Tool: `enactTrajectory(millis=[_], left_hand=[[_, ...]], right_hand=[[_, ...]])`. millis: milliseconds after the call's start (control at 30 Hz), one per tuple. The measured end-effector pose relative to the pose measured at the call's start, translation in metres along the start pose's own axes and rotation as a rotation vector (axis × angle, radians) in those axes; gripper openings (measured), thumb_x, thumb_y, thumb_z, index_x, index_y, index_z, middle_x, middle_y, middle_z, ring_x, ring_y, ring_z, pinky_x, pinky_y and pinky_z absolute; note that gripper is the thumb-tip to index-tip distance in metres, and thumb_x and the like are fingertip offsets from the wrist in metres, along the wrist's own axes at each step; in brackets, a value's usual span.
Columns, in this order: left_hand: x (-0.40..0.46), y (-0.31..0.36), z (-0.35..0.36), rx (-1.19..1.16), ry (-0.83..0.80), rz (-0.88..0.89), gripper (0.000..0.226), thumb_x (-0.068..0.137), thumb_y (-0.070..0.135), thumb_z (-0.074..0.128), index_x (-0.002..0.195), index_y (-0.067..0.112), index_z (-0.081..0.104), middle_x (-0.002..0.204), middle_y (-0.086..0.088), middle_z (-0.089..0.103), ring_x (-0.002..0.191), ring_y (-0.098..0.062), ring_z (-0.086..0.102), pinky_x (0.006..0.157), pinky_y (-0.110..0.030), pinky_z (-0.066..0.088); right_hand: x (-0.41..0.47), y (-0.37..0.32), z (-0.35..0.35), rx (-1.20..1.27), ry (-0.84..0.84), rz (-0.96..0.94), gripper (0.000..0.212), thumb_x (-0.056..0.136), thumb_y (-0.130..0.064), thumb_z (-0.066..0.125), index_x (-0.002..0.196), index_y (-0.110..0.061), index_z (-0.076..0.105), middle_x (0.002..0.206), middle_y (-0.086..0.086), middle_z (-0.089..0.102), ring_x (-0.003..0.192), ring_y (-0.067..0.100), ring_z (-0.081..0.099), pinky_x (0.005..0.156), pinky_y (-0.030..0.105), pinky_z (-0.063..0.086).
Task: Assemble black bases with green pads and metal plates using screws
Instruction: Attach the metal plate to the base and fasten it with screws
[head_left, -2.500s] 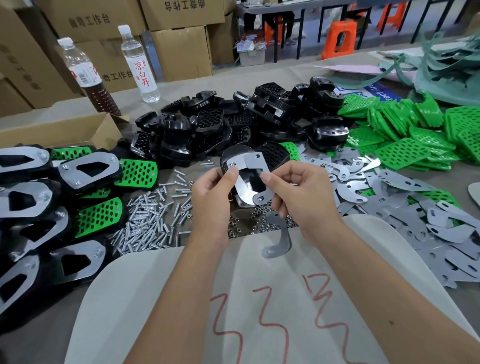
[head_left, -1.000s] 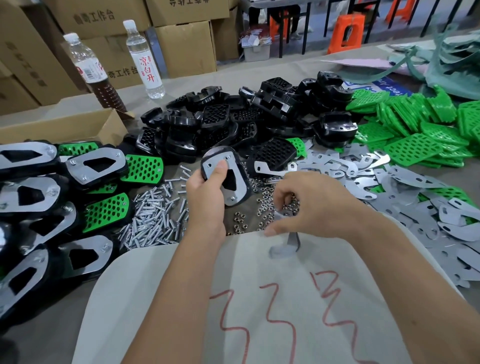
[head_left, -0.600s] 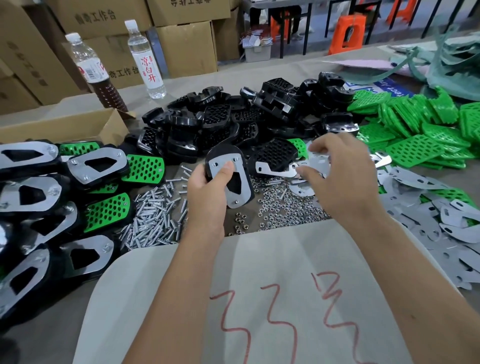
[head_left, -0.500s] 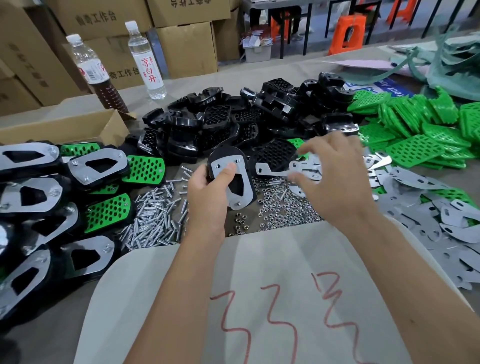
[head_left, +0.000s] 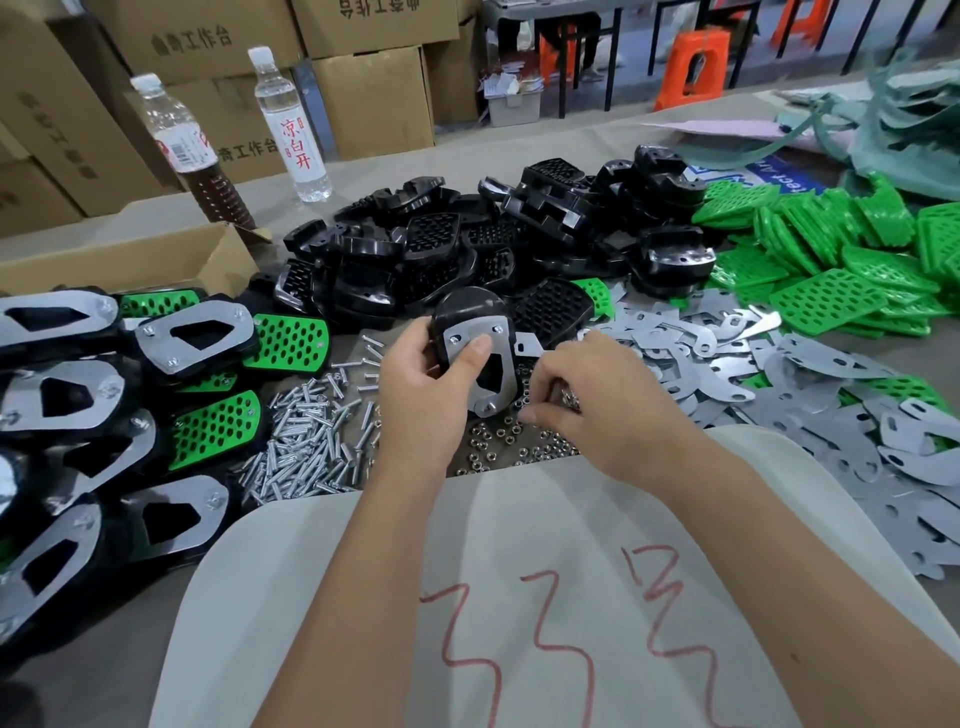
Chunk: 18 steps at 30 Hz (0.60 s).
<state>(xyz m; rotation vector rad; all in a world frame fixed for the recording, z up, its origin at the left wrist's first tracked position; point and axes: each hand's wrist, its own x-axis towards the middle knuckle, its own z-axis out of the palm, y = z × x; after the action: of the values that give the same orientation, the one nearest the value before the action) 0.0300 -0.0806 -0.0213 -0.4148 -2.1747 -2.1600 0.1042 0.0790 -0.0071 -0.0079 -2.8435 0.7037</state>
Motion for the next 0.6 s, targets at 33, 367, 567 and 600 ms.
enactTrajectory(millis=[33, 367, 567, 600], left_hand=[[0.0003, -0.0007, -0.0001, -0.005, 0.002, -0.001, 0.016, 0.088, 0.023, 0.073, 0.104, 0.020, 0.072, 0.100, -0.004, 0.079, 0.096, -0.023, 0.075, 0.091, -0.050, 0.061], [0.0024, -0.0021, -0.0008, -0.046, 0.054, -0.084, 0.018, 0.082, 0.027, 0.075, 0.091, 0.012, 0.074, 0.094, -0.012, 0.078, 0.086, -0.023, 0.074, 0.084, -0.051, 0.062], [-0.0001, 0.0031, -0.0021, -0.098, 0.051, -0.183, 0.011, 0.080, 0.027, 0.078, 0.086, 0.018, 0.079, 0.092, -0.010, 0.080, 0.089, -0.034, 0.077, 0.083, -0.053, 0.064], [-0.0005, 0.0039, -0.0021, -0.101, 0.026, -0.198, 0.013, 0.080, 0.026, 0.078, 0.087, 0.016, 0.079, 0.092, -0.012, 0.080, 0.084, -0.030, 0.077, 0.079, -0.049, 0.064]], right_hand=[[-0.0006, 0.0004, 0.0002, -0.025, -0.021, -0.011, 0.026, 0.086, -0.051, 0.077, 0.086, -0.035, 0.057, 0.091, -0.015, 0.056, 0.097, 0.014, 0.045, 0.090, 0.036, 0.039], [0.0020, 0.0008, 0.0064, 0.019, -0.015, -0.019, 0.017, 0.096, -0.035, 0.070, 0.082, -0.028, 0.064, 0.088, -0.013, 0.055, 0.096, 0.015, 0.049, 0.089, 0.035, 0.037], [0.0019, 0.0019, 0.0065, 0.498, 0.330, 0.002, 0.013, 0.093, -0.009, 0.073, 0.083, -0.016, 0.068, 0.070, -0.008, 0.065, 0.066, 0.007, 0.057, 0.066, 0.020, 0.046], [0.0023, 0.0009, 0.0067, 0.557, 0.377, 0.008, 0.013, 0.092, -0.007, 0.074, 0.083, -0.015, 0.069, 0.071, -0.009, 0.067, 0.067, 0.006, 0.058, 0.067, 0.020, 0.048]])
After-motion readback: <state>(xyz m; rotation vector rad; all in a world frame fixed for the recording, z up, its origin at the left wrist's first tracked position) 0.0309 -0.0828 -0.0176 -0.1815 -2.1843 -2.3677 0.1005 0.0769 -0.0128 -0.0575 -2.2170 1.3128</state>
